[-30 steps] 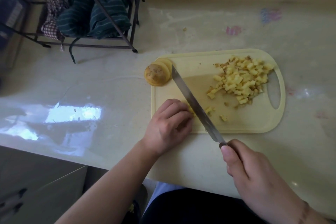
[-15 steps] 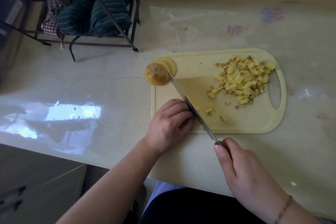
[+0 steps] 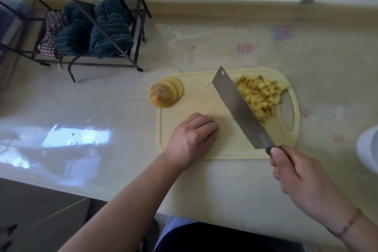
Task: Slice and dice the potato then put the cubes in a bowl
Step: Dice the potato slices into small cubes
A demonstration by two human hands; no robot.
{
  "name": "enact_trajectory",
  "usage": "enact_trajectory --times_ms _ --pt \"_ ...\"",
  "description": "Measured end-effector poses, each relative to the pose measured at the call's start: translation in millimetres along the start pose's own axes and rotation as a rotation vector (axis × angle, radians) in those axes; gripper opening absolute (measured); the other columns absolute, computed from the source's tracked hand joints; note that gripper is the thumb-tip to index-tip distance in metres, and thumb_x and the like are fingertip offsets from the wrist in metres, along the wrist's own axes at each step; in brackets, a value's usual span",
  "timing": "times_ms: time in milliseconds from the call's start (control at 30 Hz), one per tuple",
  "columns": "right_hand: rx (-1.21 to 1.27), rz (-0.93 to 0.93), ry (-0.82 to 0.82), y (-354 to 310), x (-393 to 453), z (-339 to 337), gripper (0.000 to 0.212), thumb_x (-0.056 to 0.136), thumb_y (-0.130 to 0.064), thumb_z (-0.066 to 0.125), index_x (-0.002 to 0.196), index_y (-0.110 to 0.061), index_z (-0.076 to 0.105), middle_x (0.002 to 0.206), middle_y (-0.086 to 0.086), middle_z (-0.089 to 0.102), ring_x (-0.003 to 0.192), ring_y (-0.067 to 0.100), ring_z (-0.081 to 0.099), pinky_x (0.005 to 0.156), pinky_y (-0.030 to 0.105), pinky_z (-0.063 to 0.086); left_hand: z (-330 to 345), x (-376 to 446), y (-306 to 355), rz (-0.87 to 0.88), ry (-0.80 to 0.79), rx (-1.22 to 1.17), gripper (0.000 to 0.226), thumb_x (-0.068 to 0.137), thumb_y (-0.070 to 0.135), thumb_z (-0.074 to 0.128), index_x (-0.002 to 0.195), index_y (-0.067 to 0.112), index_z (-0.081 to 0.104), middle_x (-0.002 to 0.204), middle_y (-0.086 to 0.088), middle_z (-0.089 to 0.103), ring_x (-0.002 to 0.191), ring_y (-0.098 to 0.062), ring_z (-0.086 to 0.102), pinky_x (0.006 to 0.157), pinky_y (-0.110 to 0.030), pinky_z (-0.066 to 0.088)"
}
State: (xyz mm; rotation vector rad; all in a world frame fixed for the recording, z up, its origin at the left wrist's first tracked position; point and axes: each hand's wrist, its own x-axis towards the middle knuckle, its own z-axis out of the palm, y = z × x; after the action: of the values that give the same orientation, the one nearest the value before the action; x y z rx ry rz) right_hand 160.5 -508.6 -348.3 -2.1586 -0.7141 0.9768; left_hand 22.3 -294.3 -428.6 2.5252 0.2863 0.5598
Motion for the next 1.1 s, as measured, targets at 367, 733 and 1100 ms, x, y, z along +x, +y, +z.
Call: enact_trajectory --times_ms 367,733,1100 --pt "-0.096 -0.171 -0.078 -11 1 -28 0.044 0.086 -0.063 0.034 0.073 -0.024 0.051 0.053 0.003 0.052 0.047 0.013 0.050 0.048 0.034 0.039 0 13 23 -0.088 0.050 -0.019 0.031 0.085 -0.002 0.046 0.096 -0.001 0.075 0.102 -0.011 0.071 0.092 -0.028 0.064 0.080 -0.034 0.054" --pt "-0.855 -0.428 0.030 -11 5 -56 0.067 0.080 -0.072 -0.006 0.101 -0.033 0.045 0.082 -0.008 0.061 0.063 0.009 0.057 0.049 0.025 0.040 -38 27 63 -0.112 0.038 0.104 0.023 0.085 0.033 0.067 0.070 0.017 0.060 0.074 0.006 0.057 0.071 -0.018 0.050 0.065 -0.033 0.044" --pt "-1.048 -0.477 -0.026 -13 2 -60 0.058 0.091 -0.065 0.008 0.116 -0.028 0.046 0.102 -0.004 0.064 0.085 0.019 0.065 0.058 0.032 0.037 -7 79 48 -0.411 -0.312 0.058 0.037 0.095 0.038 0.066 0.069 0.017 0.049 0.075 -0.001 0.052 0.080 -0.026 0.055 0.068 -0.032 0.040"
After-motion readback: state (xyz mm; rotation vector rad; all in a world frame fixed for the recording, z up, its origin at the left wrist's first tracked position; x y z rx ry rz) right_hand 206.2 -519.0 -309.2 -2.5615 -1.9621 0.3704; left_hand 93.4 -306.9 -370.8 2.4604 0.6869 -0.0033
